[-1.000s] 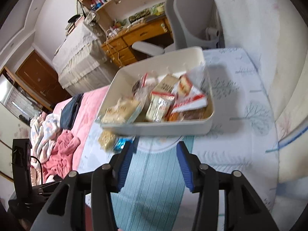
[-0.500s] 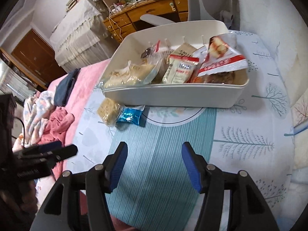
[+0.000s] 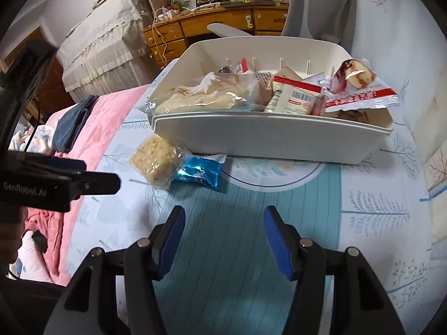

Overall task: Organize snacks
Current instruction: 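Grasp the clear cracker bag with the left tool while the right tool grasps the blue wrapper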

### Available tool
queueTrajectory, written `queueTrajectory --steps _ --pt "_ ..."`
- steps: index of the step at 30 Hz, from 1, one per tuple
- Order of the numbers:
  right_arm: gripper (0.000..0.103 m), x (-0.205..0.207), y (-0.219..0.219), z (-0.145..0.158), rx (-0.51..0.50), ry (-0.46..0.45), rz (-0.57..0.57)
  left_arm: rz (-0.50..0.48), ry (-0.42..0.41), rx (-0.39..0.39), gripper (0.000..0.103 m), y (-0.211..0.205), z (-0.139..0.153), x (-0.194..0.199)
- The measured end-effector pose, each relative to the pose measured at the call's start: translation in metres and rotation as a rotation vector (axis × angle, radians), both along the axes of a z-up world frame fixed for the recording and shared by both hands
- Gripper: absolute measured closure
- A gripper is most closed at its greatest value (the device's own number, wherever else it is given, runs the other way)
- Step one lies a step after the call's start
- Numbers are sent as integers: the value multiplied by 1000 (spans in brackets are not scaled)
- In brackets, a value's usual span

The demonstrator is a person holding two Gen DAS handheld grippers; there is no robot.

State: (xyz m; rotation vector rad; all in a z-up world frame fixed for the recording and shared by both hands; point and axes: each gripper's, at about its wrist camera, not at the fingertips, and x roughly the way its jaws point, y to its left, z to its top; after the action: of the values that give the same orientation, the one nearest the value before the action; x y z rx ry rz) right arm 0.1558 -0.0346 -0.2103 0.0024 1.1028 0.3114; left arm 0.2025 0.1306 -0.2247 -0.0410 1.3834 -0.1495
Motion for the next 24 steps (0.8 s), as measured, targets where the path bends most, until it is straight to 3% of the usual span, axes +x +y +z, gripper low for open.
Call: queueTrajectory --steps 5,12,15,24 --pt "44 4 17 -14 -1 -20 -26 -39 18 -19 12 3 -18 23" --pt "44 11 40 -33 -22 -46 20 -65 49 -30 11 4 -45 48" --pt "38 15 48 -39 -48 -50 37 -70 69 -29 8 2 -56 55" --pt "35 21 54 -52 -95 -53 17 -94 29 -37 5 -13 -69 72"
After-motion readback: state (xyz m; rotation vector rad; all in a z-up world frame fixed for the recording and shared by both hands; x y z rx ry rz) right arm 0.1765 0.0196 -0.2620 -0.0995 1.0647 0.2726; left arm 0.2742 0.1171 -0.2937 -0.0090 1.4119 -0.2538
